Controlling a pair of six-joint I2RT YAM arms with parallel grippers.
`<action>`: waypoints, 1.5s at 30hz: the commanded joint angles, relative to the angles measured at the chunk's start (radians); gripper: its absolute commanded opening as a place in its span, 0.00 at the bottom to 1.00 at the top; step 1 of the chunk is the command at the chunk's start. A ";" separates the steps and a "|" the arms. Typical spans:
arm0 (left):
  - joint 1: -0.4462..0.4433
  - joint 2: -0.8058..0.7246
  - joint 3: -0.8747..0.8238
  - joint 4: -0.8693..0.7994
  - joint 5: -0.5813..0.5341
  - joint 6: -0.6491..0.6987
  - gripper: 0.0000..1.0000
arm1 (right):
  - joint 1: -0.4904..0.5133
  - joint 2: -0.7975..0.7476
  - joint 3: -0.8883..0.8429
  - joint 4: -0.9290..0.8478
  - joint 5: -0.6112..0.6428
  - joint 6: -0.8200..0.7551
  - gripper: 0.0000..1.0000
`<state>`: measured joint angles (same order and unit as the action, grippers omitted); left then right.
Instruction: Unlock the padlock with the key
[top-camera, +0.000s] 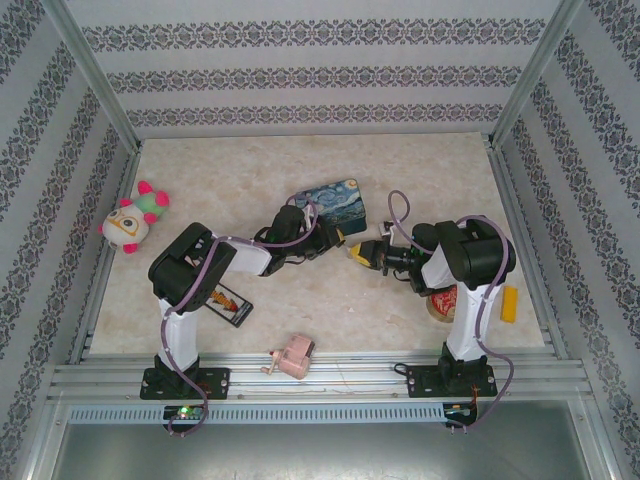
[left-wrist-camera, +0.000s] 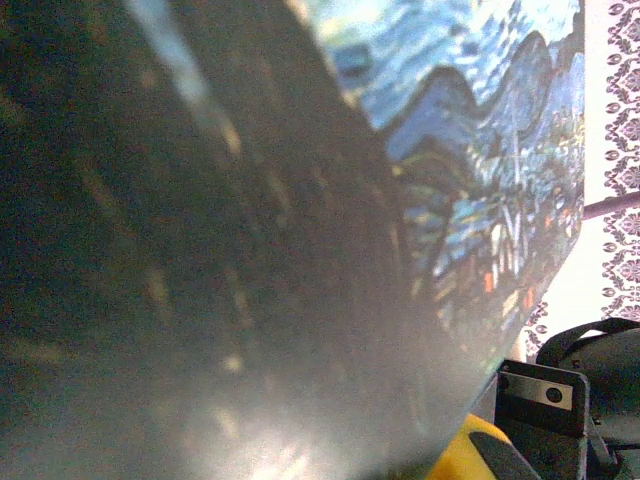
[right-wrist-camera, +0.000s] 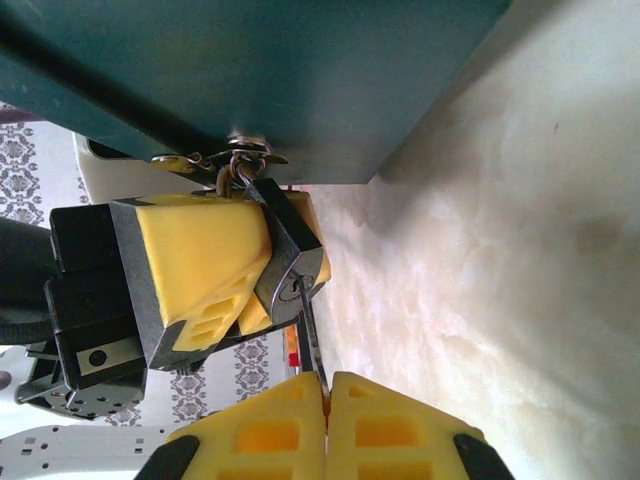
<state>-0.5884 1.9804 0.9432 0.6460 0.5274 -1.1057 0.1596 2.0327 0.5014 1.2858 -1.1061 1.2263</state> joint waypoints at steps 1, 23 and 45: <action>-0.039 0.020 0.010 0.016 0.182 -0.041 0.06 | 0.018 -0.002 0.064 0.101 0.059 0.027 0.00; -0.039 0.051 -0.022 0.124 -0.059 -0.074 0.36 | 0.023 -0.017 -0.034 0.100 0.195 0.044 0.00; -0.065 -0.055 -0.024 -0.126 -0.347 0.083 0.42 | 0.079 -0.073 -0.138 0.099 0.258 0.037 0.00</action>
<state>-0.6403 1.9667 0.9138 0.5800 0.2253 -1.0695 0.2260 1.9930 0.3828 1.3369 -0.8715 1.2842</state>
